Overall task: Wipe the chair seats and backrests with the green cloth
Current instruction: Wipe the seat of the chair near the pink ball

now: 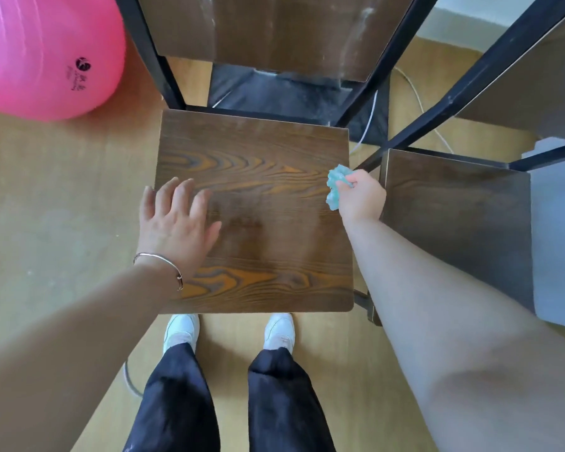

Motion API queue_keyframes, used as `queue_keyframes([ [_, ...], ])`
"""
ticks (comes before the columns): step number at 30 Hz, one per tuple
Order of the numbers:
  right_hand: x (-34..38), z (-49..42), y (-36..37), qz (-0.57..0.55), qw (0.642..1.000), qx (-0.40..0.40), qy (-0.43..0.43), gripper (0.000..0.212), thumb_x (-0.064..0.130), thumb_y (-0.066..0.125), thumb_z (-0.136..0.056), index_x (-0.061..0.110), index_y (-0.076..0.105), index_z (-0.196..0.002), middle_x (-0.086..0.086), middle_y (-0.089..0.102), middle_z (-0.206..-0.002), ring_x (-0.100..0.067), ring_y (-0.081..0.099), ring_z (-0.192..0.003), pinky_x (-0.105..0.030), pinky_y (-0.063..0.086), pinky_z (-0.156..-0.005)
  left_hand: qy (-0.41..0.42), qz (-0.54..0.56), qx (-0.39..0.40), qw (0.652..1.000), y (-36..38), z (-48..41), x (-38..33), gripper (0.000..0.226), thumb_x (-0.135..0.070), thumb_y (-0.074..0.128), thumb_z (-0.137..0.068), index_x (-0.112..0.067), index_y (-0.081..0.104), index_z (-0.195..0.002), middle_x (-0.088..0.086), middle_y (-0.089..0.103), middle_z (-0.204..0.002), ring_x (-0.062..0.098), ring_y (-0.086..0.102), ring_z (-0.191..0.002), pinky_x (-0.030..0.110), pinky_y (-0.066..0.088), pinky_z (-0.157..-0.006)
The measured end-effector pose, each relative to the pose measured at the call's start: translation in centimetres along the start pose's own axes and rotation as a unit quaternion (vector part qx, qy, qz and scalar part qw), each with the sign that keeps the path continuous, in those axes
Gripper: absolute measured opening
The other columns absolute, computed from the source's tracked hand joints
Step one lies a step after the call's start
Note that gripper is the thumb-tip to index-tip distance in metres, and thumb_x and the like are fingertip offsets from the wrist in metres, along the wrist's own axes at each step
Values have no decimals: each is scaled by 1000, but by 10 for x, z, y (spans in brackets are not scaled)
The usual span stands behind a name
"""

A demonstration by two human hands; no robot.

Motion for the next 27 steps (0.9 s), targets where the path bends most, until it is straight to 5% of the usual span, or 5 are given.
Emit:
queue_keyframes([
  [8,75,39,70,15,998,-42,-34,7,23,60,-95,17,64,-96,-3,62,-114,-19,60,-101,-26,53,-81,20,-5,11,1000,-5,-6,68,55,-44,57,-88,-12,47,-131,16,46,-139,38,35,-134,61,21,-111],
  [11,111,61,101,25,997,-13,-75,11,19,58,-95,13,67,-94,-4,62,-111,-20,60,-95,-21,41,-74,23,-10,19,1000,-8,-7,93,55,-47,51,-90,-12,46,-134,15,44,-142,37,33,-136,60,19,-112],
  [18,160,108,153,21,986,12,-166,8,20,62,-93,13,65,-93,-2,64,-107,-19,61,-93,-34,54,-81,23,-20,20,999,-13,-11,142,56,-50,44,-92,-17,41,-139,12,39,-147,35,28,-138,58,16,-115],
  [27,184,143,178,-24,954,124,-271,9,15,67,-88,8,64,-85,-4,63,-100,-24,58,-86,-38,51,-71,-5,-32,49,998,1,-1,159,59,-50,47,-91,-17,39,-140,12,39,-146,35,27,-139,57,15,-115],
])
Point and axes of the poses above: each hand's wrist, its own z-axis away from the middle knuckle, its own y-axis out of the palm, x = y × z, the point moved 1 cm from there along -z, towards the middle knuckle
